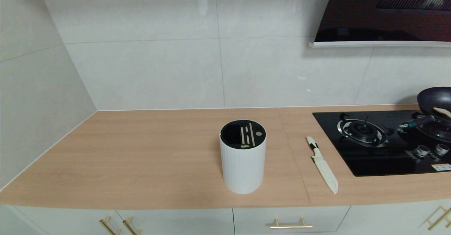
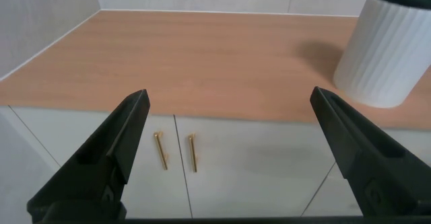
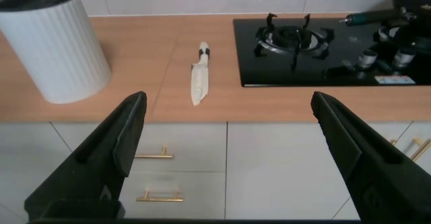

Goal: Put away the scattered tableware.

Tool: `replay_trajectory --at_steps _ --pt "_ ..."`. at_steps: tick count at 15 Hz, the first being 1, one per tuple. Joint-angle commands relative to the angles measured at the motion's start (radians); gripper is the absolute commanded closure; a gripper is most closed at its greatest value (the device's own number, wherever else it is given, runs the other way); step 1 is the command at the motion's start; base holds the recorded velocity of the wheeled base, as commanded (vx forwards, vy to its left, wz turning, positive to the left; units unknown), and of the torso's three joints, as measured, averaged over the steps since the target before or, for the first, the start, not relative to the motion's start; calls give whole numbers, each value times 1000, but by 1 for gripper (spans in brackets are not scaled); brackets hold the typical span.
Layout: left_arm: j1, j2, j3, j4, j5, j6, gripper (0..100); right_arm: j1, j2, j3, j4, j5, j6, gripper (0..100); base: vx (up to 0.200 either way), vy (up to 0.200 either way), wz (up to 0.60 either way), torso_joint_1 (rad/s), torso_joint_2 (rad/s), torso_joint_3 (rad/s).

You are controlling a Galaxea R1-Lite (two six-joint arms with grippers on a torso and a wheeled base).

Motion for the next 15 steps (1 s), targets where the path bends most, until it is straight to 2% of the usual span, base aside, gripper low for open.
replay_trajectory --at_steps 1,3,9,10,11,12,14,15 --pt "0 0 0 -1 1 1 0 0 1 0 0 0 -1 0 0 0 0 168 -364 -193" --pt "0 0 0 -1 1 0 0 0 1 0 0 0 0 0 0 0 0 115 -237 -117" --pt "0 0 0 -1 1 0 0 0 1 -3 -3 -3 -9 0 0 0 0 0 0 0" --pt "0 0 0 -1 1 0 0 2 9 -34 -5 3 -1 0 0 0 0 0 0 0" --pt "0 0 0 -1 1 0 0 17 106 -184 -3 6 45 0 0 0 0 0 0 0" --pt "0 0 0 -1 1 0 0 34 214 -273 0 10 65 0 0 0 0 0 0 0" --pt "0 0 0 -1 1 0 0 49 377 -339 -2 42 48 0 0 0 0 0 0 0" --pt "0 0 -1 -1 1 0 0 49 547 -396 -2 69 43 0 0 0 0 0 0 0"
